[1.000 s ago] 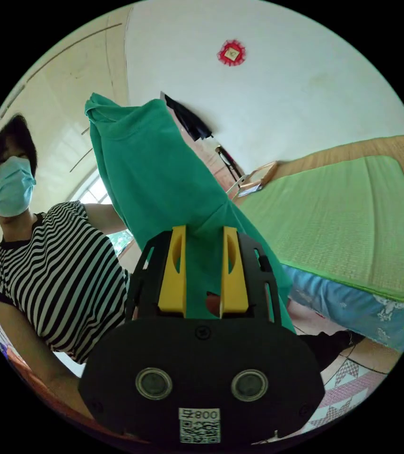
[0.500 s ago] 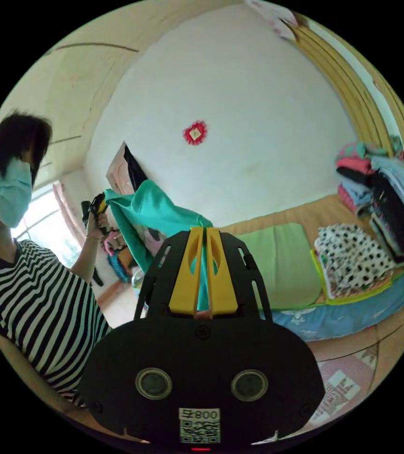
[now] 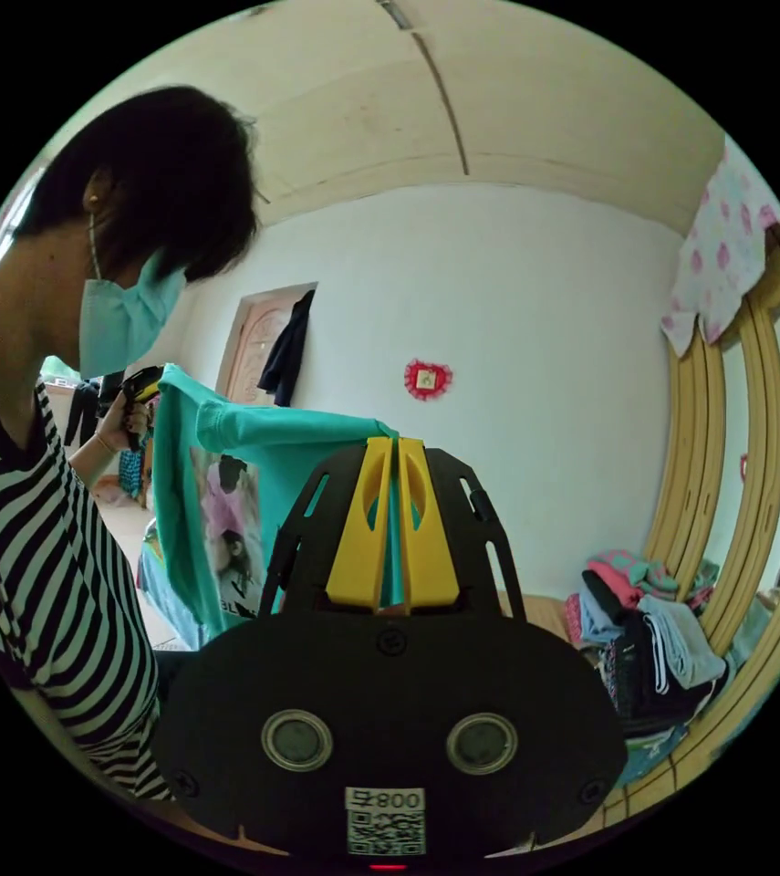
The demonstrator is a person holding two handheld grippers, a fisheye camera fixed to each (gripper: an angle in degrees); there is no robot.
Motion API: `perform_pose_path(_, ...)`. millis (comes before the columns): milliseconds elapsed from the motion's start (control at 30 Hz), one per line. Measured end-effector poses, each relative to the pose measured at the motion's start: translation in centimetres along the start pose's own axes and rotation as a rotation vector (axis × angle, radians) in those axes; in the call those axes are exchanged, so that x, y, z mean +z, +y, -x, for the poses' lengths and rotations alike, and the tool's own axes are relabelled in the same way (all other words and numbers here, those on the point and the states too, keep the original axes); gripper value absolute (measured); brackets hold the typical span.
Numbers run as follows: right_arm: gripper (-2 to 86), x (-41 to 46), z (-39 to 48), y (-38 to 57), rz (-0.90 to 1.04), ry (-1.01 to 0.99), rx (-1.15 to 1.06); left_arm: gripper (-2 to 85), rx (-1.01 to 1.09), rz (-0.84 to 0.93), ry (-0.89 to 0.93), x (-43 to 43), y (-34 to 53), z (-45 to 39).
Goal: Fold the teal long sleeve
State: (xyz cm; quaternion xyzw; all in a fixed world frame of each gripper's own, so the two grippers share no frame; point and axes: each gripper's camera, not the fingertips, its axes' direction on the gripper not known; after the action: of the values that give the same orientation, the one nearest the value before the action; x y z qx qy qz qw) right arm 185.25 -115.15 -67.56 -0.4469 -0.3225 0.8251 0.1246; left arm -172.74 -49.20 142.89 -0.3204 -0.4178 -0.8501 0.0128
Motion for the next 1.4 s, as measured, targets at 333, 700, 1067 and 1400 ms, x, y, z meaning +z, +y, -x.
perform_pose_path(333,0.6,8.2,6.7,-3.6,-0.055,-0.029,-0.109,0.6,0.002,-0.076,-0.05,-4.3,-7.5,3.0)
perform_pose_path(700,0.6,24.3,2.8,-6.2,0.0,-0.014,-0.12,0.8,-0.038,0.022,-0.1,1.9,-18.4,16.2)
perform_pose_path(1067,0.8,71.5,-15.3,-2.0,0.565,-0.12,0.048,3.0,-0.433,0.369,-0.389,19.2,-19.6,47.5)
perform_pose_path(1400,4.7,98.6,-29.6,20.7,1.182,-0.108,0.33,8.3,-0.894,0.77,-0.541,20.5,-3.7,65.3)
